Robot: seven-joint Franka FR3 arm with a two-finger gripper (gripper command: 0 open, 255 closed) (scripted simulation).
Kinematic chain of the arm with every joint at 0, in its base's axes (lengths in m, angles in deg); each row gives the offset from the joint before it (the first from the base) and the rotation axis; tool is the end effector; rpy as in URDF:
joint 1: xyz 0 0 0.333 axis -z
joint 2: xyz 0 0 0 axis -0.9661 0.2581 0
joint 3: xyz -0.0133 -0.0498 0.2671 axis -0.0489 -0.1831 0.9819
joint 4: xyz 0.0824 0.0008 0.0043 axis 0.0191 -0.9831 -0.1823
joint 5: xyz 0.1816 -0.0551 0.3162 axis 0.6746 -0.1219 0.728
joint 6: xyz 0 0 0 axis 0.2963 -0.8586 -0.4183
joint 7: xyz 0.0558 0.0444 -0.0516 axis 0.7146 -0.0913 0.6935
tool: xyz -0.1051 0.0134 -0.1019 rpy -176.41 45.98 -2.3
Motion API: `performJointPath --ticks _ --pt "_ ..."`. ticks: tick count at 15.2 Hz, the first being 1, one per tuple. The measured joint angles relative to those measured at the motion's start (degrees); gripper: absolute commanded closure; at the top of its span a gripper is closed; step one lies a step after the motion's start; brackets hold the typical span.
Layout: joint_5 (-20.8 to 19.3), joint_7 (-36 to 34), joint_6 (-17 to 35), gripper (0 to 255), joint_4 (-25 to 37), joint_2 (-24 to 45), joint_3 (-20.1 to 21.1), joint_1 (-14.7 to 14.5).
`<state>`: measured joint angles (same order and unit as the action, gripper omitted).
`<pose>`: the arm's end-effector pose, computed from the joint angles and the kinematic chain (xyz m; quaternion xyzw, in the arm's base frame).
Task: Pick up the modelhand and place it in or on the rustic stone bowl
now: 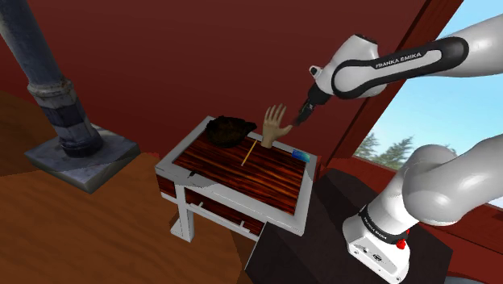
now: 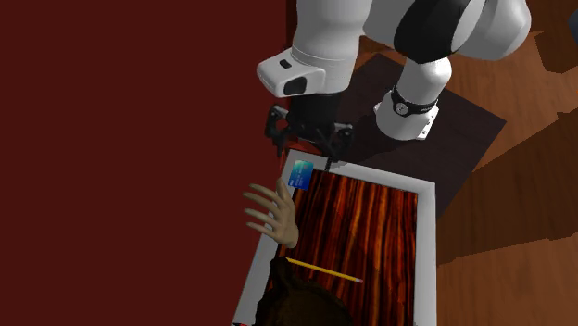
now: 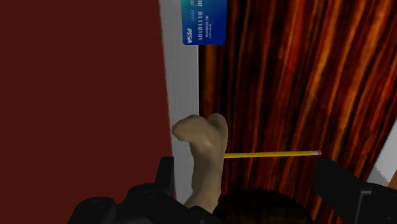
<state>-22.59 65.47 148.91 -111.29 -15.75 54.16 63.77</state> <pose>0.4017 -0.0457 0.3184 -0.9645 -0.2214 -0.1410 0.0274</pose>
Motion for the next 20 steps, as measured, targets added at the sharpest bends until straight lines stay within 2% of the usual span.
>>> performJointPath --ticks 2,4,5,10,12,14,19,20 --pt "4.14 7.51 5.1 0 0.81 4.34 -4.72 -4.51" --pt "10.8 16.87 9.86 0 1.8 8.55 -10.57 -11.14" --pt "13.38 20.36 11.97 0 2.06 9.93 -12.4 -13.54" --pt "23.46 29.4 17.6 0 3.63 16.08 -18.06 -21.85" --pt "27.96 32.41 17.7 0 4.48 18.72 -19.93 -24.85" --pt "31.14 34.8 18.21 0 4.95 20.13 -20.88 -26.32" --pt "31.38 35.67 18.21 0 4.86 20.57 -21.14 -26.49" --pt "31.41 35.62 18.17 255 4.86 20.61 -21.13 -26.48"
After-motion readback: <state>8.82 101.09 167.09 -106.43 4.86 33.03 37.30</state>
